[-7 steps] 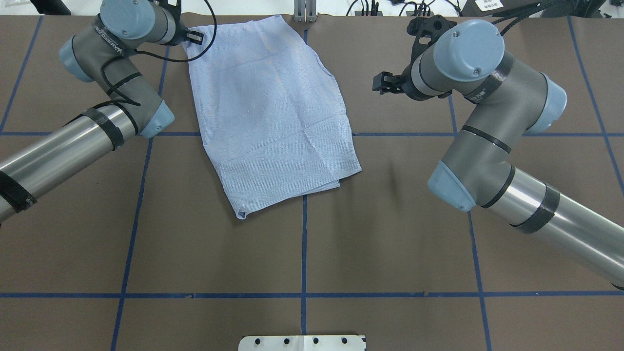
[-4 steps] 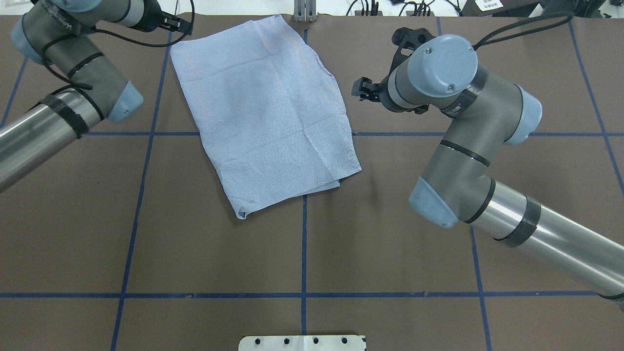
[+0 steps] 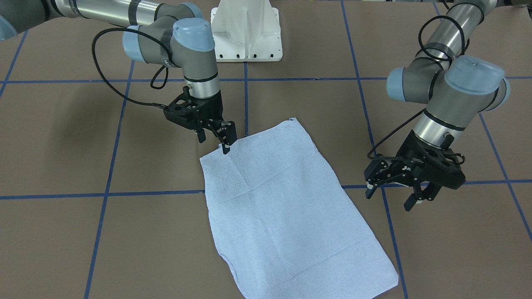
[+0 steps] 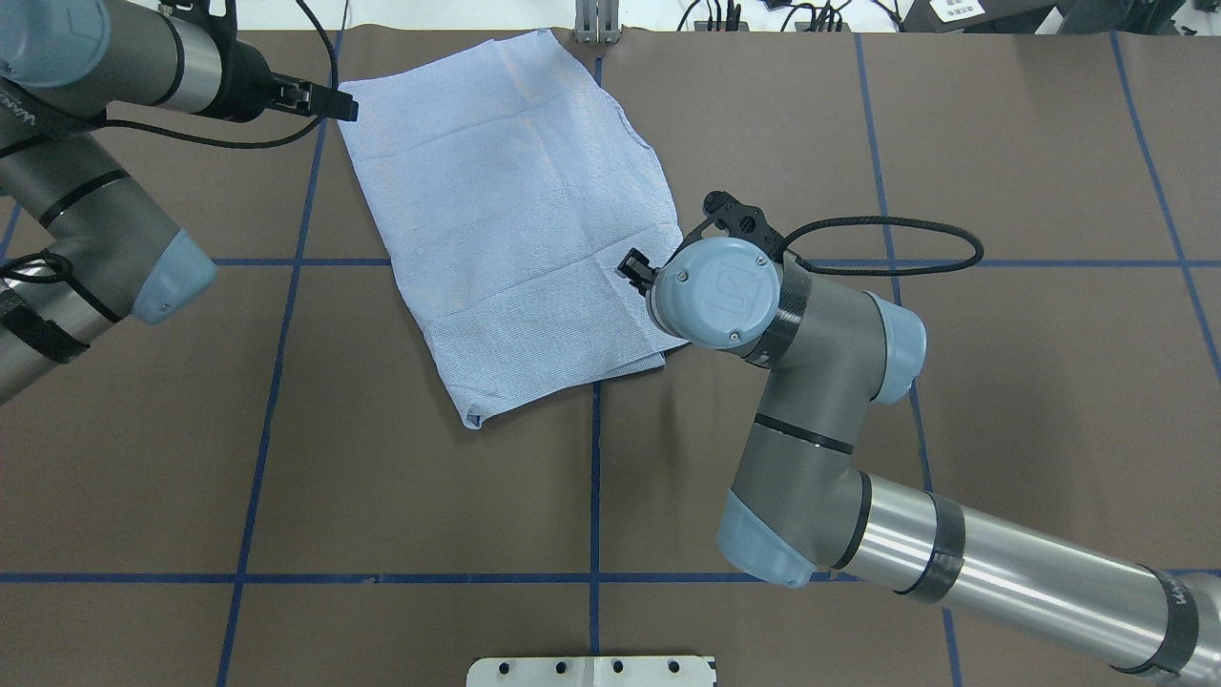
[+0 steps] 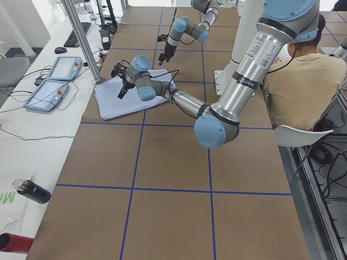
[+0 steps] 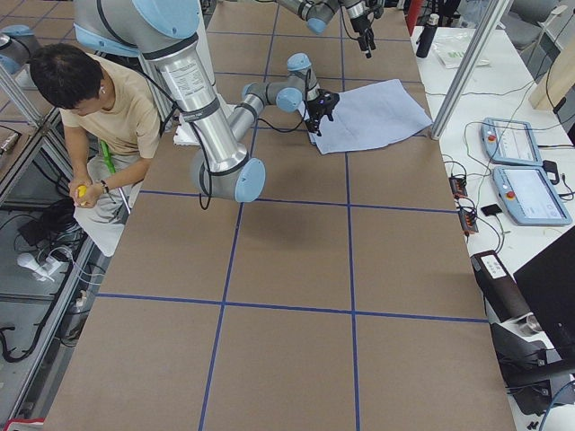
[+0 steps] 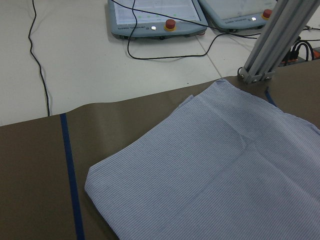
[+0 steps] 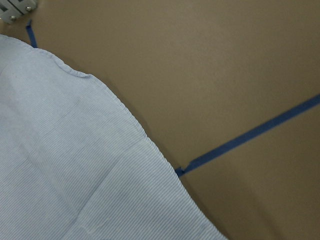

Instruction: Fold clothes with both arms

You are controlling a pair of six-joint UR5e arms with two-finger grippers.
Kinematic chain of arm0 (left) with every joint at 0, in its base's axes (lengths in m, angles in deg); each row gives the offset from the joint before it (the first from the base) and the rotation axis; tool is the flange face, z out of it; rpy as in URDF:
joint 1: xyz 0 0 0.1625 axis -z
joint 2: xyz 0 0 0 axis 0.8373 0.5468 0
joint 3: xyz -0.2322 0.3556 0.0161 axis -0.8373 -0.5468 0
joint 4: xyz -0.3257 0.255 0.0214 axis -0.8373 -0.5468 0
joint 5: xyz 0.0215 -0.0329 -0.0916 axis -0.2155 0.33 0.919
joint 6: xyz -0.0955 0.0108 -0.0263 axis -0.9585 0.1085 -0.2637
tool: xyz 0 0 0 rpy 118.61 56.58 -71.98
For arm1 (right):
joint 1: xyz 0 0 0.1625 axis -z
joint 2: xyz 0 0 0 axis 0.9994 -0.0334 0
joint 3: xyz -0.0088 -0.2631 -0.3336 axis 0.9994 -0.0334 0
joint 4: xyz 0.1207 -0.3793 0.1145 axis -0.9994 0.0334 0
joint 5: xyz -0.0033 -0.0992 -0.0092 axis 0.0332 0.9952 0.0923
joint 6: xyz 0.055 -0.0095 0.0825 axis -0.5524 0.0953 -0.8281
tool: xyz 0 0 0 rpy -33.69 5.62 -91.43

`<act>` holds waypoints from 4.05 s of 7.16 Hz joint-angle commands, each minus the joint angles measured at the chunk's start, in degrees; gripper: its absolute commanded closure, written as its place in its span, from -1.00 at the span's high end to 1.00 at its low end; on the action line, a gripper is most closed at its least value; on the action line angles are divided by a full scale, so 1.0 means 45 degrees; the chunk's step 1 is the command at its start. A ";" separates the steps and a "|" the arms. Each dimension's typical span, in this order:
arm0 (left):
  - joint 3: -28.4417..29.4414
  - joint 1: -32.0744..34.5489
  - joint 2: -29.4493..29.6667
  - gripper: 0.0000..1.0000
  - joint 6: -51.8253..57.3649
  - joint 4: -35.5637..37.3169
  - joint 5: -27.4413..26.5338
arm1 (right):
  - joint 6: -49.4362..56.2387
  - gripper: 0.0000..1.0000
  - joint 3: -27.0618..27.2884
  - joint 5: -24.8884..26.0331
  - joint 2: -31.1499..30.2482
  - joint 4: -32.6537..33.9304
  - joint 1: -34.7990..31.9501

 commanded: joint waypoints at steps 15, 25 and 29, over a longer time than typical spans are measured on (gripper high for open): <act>-0.0077 -0.0275 -0.0245 1.00 -0.0062 0.0018 -0.0050 | -0.1317 -1.00 -0.2074 0.1523 0.0949 0.0169 0.1200; -0.3417 -0.6954 -0.3233 0.55 -1.2436 -0.1330 -0.4873 | -0.1356 -1.00 0.0075 0.2498 0.0031 0.0189 0.1376; -0.3378 -0.7579 -0.2532 0.26 -1.3694 -0.0626 -0.5089 | -0.1356 -1.00 0.0075 0.2538 0.0031 0.0189 0.1396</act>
